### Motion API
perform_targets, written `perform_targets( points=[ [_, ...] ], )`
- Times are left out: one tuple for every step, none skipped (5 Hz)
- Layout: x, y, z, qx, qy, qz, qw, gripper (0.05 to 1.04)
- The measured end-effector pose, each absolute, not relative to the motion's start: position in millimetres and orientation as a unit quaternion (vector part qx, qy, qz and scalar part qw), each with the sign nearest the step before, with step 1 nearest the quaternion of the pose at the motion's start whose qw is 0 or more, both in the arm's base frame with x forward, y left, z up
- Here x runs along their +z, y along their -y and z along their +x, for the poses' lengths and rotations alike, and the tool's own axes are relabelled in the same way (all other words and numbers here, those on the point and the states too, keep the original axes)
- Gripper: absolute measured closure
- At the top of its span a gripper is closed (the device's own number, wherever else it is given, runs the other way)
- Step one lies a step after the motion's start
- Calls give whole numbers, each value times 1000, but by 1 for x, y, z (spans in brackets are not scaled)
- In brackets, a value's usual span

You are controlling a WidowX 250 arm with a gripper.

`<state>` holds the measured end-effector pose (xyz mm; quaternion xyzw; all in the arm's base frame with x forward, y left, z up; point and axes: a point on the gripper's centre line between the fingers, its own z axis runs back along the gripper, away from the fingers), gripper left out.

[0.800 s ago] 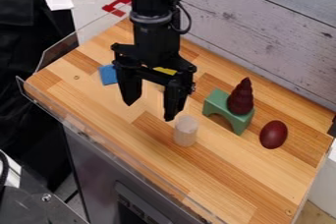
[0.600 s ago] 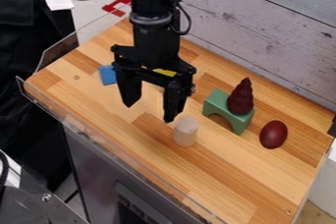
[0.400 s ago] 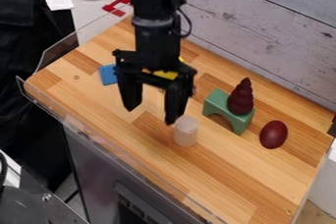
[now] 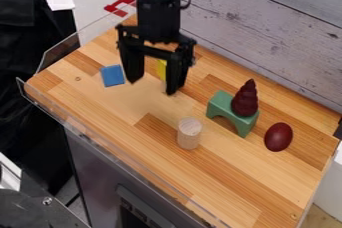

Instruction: Put the yellow cube on top of the cylinder

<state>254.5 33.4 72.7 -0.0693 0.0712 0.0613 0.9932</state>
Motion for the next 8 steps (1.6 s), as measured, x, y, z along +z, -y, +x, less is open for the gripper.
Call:
perform_targets(
  points=[
    [77,-37,270,48,-76,-38,995,84],
    [83,-38,285,34,-70,-25,997,84],
    [87,-43,294,36,-61,-26,997,85],
    [80,-46,301,36,-77,-27,996,84],
    [75,-51,305,41,-83,-25,995,84],
    [64,-55,306,41,-101,-22,994,84],
    [52,-56,307,43,-121,-19,992,84],
    [50,-56,304,54,-134,-11,989,84]
  ],
)
